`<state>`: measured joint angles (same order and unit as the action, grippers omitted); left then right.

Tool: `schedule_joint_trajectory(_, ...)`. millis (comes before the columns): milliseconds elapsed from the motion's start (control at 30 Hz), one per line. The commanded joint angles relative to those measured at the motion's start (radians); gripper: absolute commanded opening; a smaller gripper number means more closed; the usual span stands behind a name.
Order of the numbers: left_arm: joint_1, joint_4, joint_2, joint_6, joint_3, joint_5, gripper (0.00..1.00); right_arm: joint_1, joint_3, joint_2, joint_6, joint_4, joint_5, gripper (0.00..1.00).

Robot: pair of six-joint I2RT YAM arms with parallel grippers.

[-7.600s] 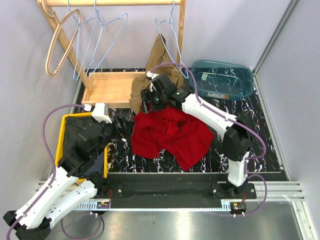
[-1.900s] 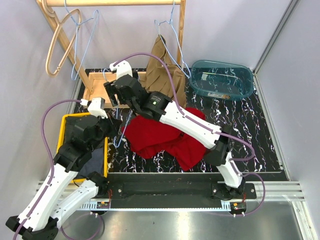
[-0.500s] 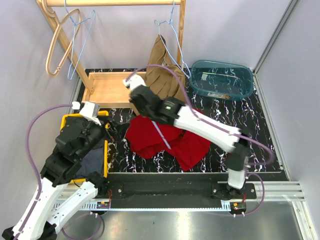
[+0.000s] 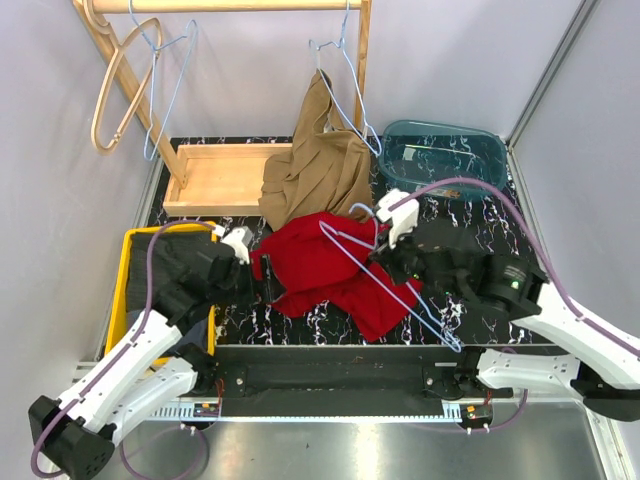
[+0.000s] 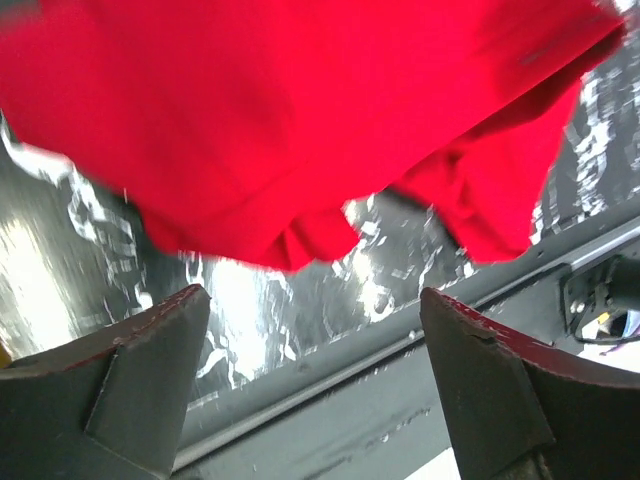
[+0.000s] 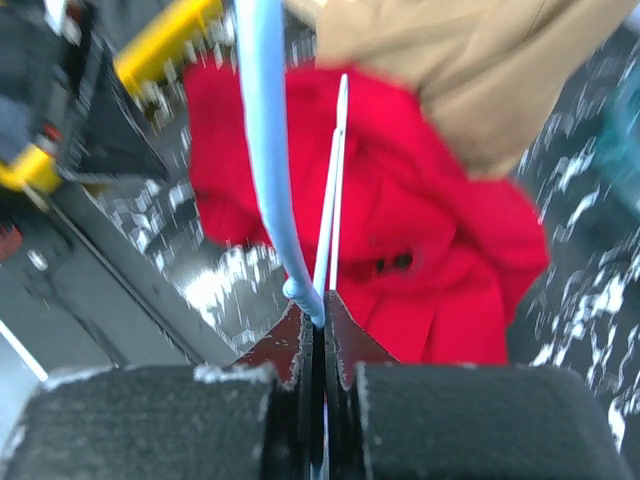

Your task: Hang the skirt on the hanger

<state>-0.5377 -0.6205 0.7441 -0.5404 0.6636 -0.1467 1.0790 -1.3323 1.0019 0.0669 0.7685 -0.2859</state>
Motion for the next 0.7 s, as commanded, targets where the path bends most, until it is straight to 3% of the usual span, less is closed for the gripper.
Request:
schedule_joint_trajectory(0,-0.028,0.01,-0.008,-0.117,-0.067,0.005,0.87,-0.002,0.073,0.029,0.05,0.051,0.028,0.0)
schedule_joint_trajectory(233,-0.183,0.034,-0.028,-0.294,-0.199,0.209,0.84,-0.001,0.081,0.03,0.047,0.026,0.021,0.0)
schedule_joint_trajectory(333,-0.225,0.121,-0.012,-0.342,-0.266,0.297,0.76,-0.002,0.085,0.029,0.045,0.014,0.037,0.0)
schedule_joint_trajectory(367,-0.231,0.151,-0.012,-0.348,-0.281,0.341,0.67,-0.002,0.087,0.021,0.045,0.014,0.045,0.0)
schedule_joint_trajectory(500,-0.258,0.255,-0.037,-0.345,-0.327,0.513,0.49,-0.002,0.094,0.003,0.051,0.014,0.094,0.0)
schedule_joint_trajectory(667,-0.26,0.419,-0.095,-0.3,-0.381,0.573,0.47,-0.004,0.105,-0.023,0.073,0.011,0.114,0.0)
